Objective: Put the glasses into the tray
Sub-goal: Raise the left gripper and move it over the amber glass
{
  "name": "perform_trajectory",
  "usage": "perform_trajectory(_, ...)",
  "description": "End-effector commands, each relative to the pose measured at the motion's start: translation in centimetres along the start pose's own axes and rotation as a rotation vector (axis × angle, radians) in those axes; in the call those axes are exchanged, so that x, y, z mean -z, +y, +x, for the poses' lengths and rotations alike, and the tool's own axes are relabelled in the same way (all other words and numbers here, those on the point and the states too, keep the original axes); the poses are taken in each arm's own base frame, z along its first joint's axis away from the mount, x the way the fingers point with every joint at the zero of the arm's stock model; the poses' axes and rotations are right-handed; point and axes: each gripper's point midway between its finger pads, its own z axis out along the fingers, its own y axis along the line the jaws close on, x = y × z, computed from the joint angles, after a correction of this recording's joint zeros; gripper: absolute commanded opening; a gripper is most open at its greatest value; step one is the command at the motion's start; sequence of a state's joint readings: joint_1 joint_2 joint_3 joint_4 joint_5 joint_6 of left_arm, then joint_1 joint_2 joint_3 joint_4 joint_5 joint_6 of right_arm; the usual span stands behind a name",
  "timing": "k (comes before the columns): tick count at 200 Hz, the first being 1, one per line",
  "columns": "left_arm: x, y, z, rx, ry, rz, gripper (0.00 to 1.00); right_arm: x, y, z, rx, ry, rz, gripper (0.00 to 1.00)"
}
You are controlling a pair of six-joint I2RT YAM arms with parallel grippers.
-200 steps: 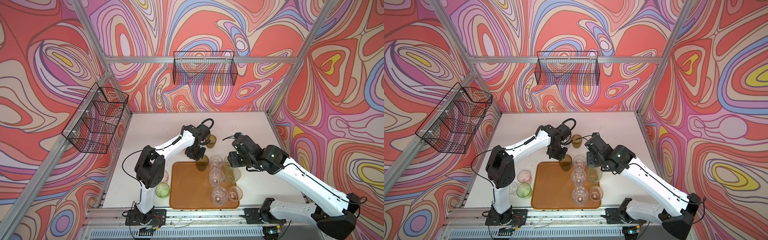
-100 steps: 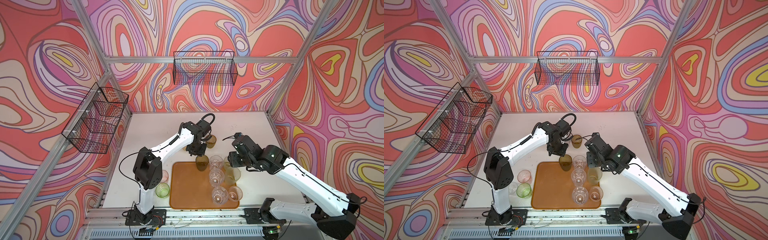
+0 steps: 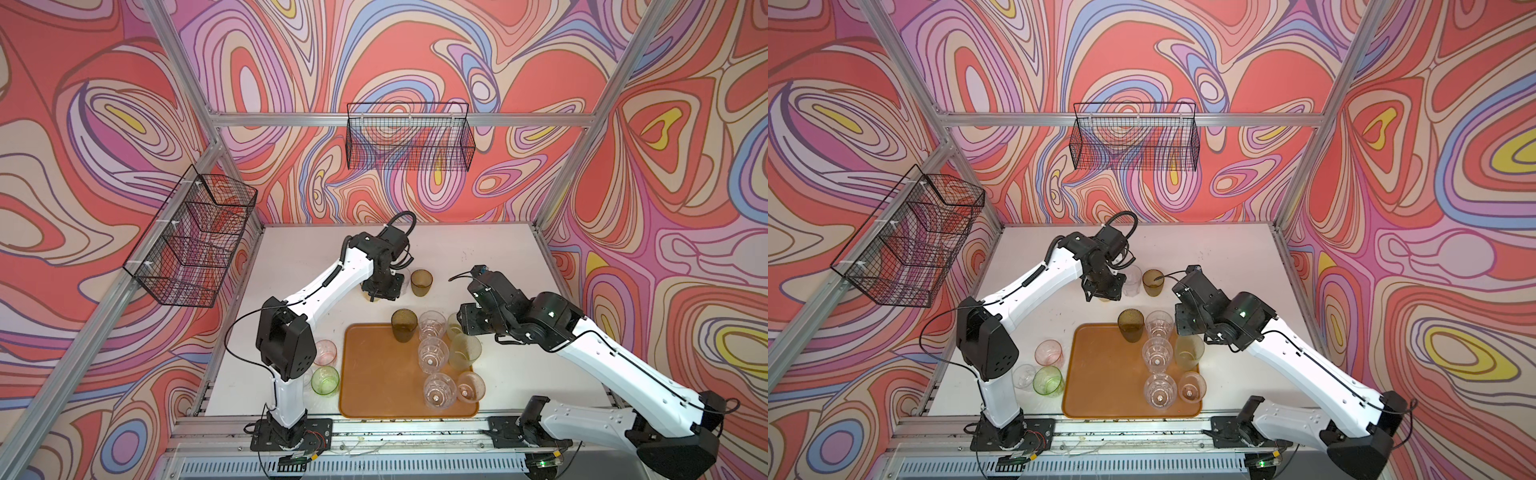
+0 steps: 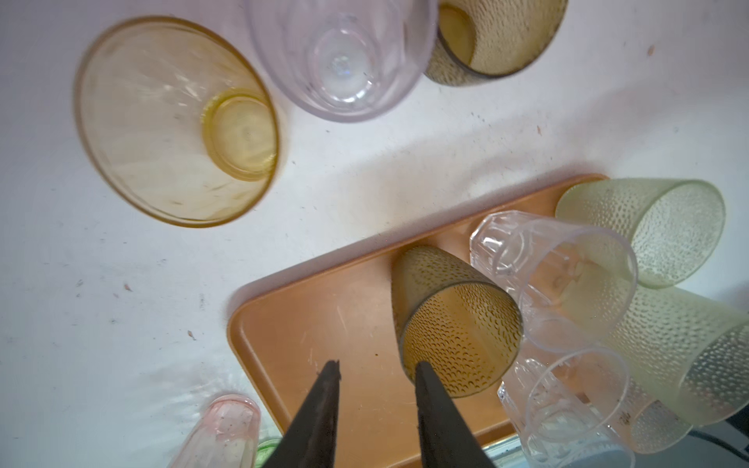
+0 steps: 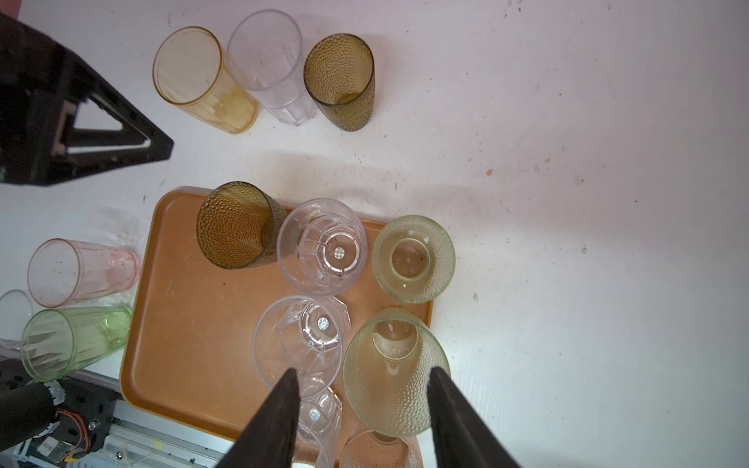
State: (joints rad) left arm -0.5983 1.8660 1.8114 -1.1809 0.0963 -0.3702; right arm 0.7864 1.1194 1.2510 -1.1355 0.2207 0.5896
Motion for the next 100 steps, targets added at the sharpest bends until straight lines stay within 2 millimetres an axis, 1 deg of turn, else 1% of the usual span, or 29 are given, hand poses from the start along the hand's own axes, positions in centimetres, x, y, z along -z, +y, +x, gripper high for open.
perform_trajectory(1,2.5,2.4,-1.1,0.042,-0.052,-0.019,0.36,0.1,-0.4,0.0,-0.012,-0.017,0.009,0.52)
perform_trajectory(36,2.3,5.7,-2.3,0.114,-0.067,-0.057,0.4,0.1,-0.3,-0.1,-0.007,-0.016,0.007,0.52)
perform_trajectory(55,1.8,7.1,-2.8,0.148,-0.067,-0.069,0.41,0.2,-0.3,-0.2,-0.004,-0.015,0.006,0.53)
perform_trajectory(78,1.0,8.3,-3.3,0.176,-0.063,-0.073,0.41,0.3,-0.2,-0.3,-0.002,-0.018,0.002,0.52)
perform_trajectory(100,0.1,9.0,-3.9,0.192,-0.06,-0.078,0.4,0.3,-0.1,-0.4,-0.001,-0.019,0.001,0.53)
